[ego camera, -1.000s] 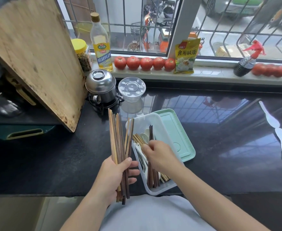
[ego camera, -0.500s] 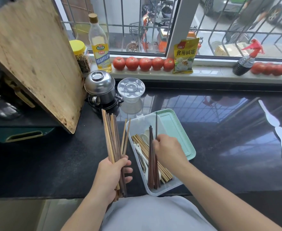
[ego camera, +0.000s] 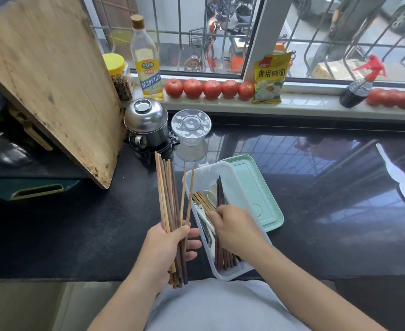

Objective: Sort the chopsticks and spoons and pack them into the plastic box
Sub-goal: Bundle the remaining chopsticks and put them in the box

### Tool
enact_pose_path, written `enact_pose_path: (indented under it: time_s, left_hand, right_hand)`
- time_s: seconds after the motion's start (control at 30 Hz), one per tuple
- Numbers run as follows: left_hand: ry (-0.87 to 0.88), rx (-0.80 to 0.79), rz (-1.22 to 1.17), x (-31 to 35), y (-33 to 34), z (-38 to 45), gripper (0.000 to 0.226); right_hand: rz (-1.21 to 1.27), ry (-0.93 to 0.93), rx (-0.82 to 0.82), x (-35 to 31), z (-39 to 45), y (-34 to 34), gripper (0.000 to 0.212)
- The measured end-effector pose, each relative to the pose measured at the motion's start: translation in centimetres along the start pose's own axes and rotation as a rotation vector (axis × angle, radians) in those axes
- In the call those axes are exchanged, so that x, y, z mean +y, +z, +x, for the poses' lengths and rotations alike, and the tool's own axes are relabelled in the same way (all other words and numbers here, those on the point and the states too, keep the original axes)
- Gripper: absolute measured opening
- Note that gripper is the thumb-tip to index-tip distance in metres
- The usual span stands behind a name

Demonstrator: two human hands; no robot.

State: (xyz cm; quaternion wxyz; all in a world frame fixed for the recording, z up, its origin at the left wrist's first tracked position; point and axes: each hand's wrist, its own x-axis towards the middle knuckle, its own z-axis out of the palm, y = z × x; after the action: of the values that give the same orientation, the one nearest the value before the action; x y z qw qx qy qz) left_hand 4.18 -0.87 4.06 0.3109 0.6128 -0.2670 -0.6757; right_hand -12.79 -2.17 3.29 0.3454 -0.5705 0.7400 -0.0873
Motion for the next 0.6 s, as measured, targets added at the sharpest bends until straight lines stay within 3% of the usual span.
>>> enact_pose_path:
  time_s: [0.07,0.13,0.2,0.3,0.37,0.6]
  left_hand:
    - [-0.003,-0.028,0.018,0.2,0.3,-0.1,0.015]
    - [-0.003,-0.048,0.028,0.4,0.6,-0.1,0.016]
    - [0.002,-0.041,0.022,0.4,0.8,-0.1,0.015]
    - [0.009,-0.014,0.002,0.3,0.8,0.0,0.014]
    - [0.005,-0.007,-0.009,0.2,0.7,0.1,0.014]
    - [0.013,0.006,-0.011,-0.5,0.3,-0.4,0.014]
  right_hand:
    - [0.247,0.012,-0.046,-0.7,-0.4,0.2,0.04]
    - [0.312,0.044,0.021,-0.5,-0.1,0.2,0.034]
    - [0.099,0.067,0.119,0.9,0.8,-0.1,0.027]
    - [-0.219,0.119,-0.035,2.4,1.9,0.7,0.008]
    - [-0.255,0.168,-0.085,2.4,2.6,1.5,0.013]
    - [-0.266,0.141,0.044,2.3,3.4,2.5,0.022]
